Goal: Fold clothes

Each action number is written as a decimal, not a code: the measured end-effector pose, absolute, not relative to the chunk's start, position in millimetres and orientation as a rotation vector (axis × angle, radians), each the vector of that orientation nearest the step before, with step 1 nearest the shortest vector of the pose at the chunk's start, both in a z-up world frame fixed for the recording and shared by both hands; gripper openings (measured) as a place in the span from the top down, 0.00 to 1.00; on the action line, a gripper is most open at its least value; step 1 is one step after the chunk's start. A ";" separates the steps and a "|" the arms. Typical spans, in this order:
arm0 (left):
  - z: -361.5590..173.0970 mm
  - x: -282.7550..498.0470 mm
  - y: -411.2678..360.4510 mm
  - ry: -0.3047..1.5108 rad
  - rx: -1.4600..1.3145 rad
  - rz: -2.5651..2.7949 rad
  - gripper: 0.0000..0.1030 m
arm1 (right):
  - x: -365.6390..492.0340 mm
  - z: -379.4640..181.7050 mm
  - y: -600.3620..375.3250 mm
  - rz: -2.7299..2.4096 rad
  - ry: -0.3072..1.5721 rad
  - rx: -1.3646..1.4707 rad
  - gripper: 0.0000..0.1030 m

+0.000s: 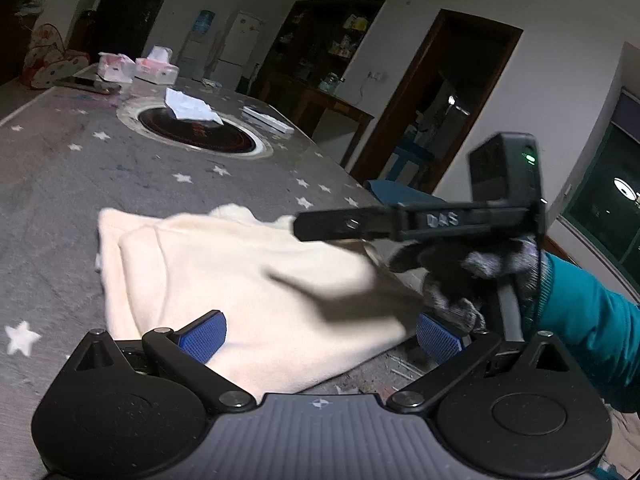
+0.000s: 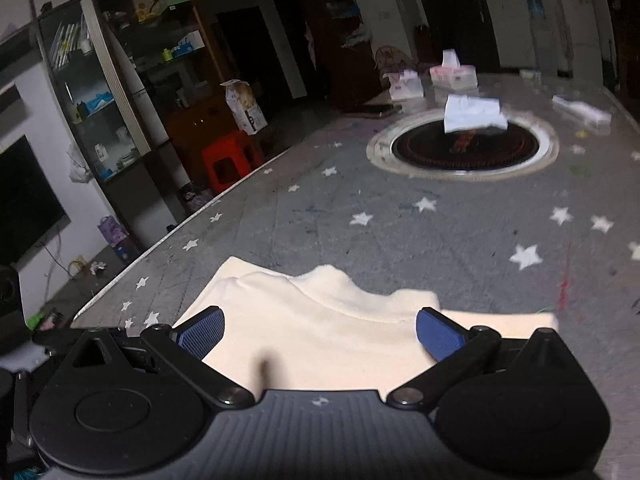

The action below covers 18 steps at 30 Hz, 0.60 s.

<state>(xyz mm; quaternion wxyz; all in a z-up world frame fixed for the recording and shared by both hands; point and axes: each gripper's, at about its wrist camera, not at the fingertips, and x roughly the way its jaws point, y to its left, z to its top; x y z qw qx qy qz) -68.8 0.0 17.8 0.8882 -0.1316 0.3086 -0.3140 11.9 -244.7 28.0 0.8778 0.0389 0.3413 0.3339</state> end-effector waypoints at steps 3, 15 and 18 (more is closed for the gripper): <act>23.6 -72.3 10.1 0.627 -0.269 -0.612 0.00 | 0.3 37.5 -246.7 0.673 0.663 0.054 0.00; 23.5 -73.5 54.7 0.673 -0.224 -0.337 0.00 | -49.7 48.3 -222.6 0.704 0.603 -0.137 0.00; 24.6 -70.3 63.9 0.678 -0.233 -0.267 0.00 | -65.1 47.7 -201.8 0.753 0.593 -0.228 0.00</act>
